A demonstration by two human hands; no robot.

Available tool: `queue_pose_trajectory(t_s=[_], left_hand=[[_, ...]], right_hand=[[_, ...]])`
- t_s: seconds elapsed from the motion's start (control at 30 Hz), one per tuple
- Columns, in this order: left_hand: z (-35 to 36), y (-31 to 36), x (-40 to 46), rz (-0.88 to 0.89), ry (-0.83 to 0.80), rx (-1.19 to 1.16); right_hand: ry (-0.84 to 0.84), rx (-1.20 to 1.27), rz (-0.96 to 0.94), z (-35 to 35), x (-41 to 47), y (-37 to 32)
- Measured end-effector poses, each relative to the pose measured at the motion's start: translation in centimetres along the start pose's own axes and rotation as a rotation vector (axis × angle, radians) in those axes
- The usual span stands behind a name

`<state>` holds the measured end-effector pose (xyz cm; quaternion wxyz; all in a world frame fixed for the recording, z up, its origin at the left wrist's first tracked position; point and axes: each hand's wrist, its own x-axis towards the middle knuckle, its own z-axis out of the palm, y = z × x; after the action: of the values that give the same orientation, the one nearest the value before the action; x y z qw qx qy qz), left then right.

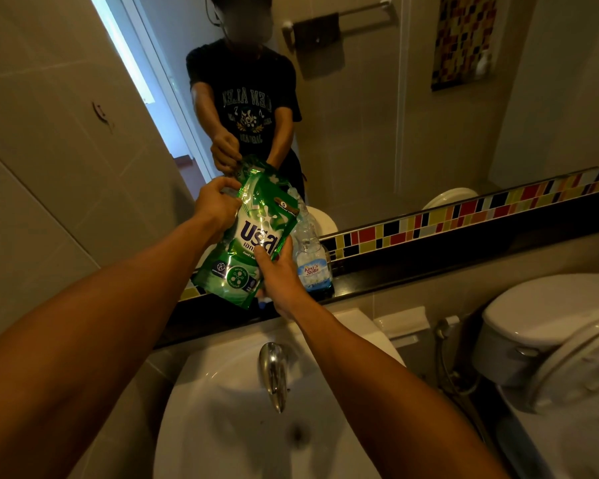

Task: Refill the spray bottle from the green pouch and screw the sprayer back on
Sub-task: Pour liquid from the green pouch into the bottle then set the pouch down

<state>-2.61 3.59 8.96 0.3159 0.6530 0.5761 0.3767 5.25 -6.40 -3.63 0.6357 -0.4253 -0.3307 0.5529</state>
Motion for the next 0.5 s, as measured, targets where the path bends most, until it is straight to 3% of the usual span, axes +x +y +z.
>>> queue_pose_trajectory(t_s=[0.5], left_hand=[[-0.14, -0.01, 0.40, -0.001, -0.006, 0.027]], right_hand=[[-0.008, 0.034, -0.019, 0.05, 0.18, 0.12]])
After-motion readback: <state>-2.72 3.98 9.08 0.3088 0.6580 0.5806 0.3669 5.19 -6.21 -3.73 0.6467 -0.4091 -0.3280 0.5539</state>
